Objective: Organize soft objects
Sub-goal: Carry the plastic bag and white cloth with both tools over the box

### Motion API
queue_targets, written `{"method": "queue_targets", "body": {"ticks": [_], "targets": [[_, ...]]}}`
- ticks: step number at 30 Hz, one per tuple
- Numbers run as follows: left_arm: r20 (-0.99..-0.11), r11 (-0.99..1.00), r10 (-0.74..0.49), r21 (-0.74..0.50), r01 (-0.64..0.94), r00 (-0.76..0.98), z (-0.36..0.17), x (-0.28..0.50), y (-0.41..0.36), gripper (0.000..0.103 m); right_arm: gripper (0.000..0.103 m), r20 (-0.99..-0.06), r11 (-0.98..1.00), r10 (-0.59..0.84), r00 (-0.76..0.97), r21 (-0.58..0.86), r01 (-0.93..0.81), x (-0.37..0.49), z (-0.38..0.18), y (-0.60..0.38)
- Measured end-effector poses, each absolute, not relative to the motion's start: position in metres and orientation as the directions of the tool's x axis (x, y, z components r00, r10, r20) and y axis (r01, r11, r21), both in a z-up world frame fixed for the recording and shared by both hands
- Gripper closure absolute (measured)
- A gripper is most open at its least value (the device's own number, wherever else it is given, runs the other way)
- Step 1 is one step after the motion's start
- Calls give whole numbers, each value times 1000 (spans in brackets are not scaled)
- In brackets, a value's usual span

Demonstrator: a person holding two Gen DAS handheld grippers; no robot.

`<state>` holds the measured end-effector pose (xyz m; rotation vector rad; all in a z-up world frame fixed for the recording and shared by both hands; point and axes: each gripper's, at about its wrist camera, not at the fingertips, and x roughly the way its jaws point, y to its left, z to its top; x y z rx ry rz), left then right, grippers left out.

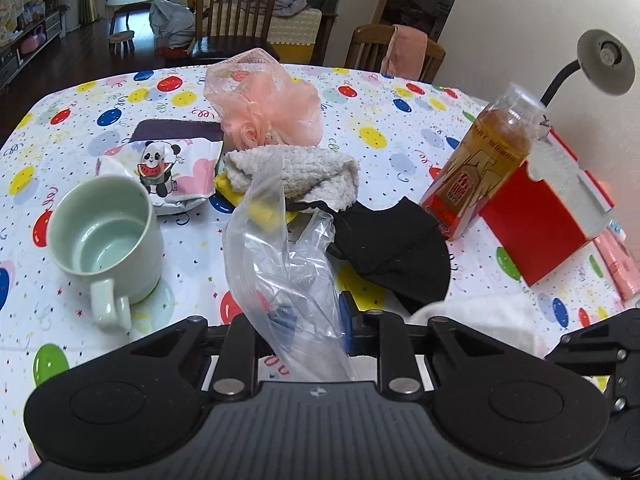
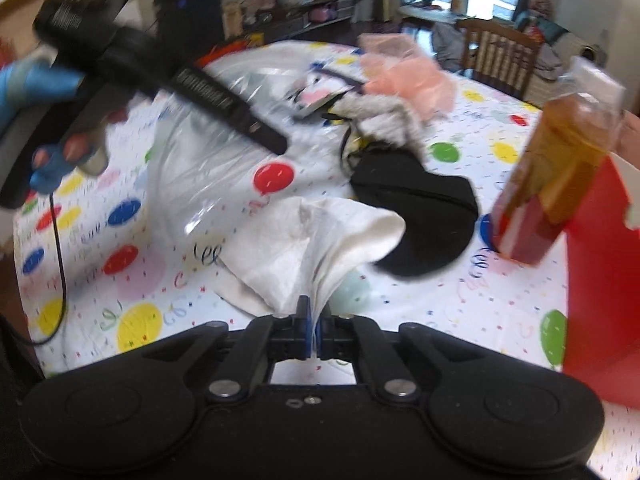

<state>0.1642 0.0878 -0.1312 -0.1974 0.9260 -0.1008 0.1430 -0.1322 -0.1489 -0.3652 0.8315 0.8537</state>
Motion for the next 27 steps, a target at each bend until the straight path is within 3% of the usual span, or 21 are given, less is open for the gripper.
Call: {"method": "queue_targets", "body": {"ticks": [10,27], "targets": [[-743,960,-210,-279,-9,635,-99,137,90,81,102,-678,713,562,474,107,-693,135,-103,-176],[-648,936,-328,-324,141,687,-30,129,37,81,102,-477,806,566,672,150,-572,145,-20,-250]]}}
